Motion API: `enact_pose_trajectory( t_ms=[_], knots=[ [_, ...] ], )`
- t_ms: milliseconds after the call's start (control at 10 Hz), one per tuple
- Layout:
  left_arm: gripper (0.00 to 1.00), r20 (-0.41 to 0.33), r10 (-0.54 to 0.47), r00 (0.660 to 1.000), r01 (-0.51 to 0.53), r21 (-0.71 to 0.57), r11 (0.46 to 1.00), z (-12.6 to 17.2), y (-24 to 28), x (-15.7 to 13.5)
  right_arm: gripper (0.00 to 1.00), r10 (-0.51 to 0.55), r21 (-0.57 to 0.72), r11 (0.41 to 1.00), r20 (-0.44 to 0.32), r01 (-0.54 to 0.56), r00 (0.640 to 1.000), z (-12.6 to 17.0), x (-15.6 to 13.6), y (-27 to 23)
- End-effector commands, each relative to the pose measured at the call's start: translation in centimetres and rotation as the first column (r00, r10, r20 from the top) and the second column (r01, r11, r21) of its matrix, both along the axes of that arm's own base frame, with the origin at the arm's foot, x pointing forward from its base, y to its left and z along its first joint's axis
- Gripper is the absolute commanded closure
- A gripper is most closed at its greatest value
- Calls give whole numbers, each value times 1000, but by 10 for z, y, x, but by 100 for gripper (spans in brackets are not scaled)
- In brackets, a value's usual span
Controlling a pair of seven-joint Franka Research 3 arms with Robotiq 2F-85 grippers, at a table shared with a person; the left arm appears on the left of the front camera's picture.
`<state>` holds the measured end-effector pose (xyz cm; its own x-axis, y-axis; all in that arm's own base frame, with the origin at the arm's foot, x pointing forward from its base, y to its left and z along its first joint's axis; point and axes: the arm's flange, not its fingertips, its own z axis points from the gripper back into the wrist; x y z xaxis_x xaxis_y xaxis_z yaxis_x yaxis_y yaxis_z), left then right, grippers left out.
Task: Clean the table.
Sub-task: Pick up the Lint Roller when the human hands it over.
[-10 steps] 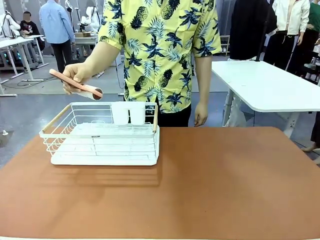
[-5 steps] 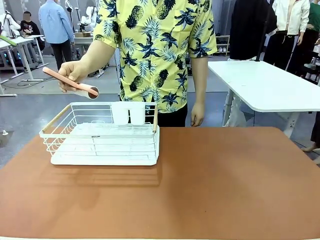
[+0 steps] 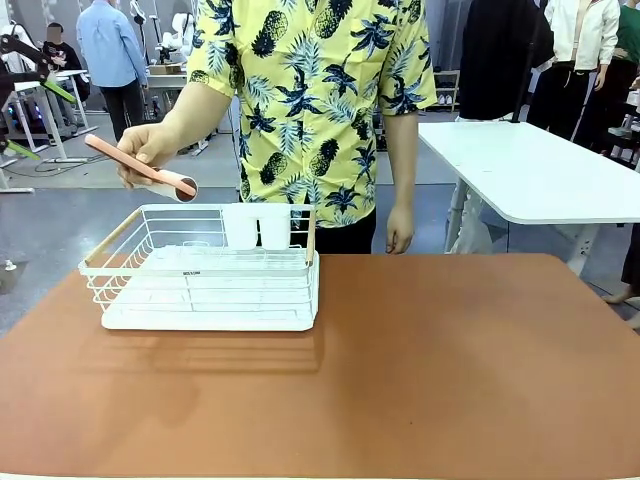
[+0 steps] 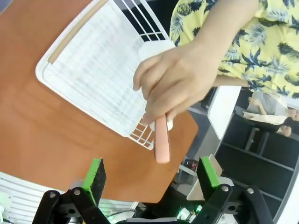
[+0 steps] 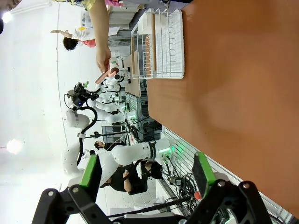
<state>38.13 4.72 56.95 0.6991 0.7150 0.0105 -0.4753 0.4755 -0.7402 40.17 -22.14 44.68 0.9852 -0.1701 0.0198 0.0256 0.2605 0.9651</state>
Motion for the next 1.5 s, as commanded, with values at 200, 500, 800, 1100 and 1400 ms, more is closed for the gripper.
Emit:
enact_pose_trajectory(
  t_ms=[200,500,800,1100,1400],
  knots=[
    [0,25,53,998,-53,-1,999,-20,-15,6,0,2,3,1000,4,-2,1000,2,-1,0],
    [0,33,101,994,-101,9,995,-29,-26,12,0,2,3,1000,4,-2,1000,2,-1,0],
    [0,36,113,993,-113,6,994,-36,-37,22,0,2,3,1000,4,-2,1000,2,-1,0],
    [0,27,108,994,-108,19,994,-39,-46,27,0,2,3,1000,4,-2,1000,2,-1,0],
    [11,26,98,995,-98,7,995,-40,-45,29,0,2,3,1000,4,-2,1000,2,-1,0]
  ],
)
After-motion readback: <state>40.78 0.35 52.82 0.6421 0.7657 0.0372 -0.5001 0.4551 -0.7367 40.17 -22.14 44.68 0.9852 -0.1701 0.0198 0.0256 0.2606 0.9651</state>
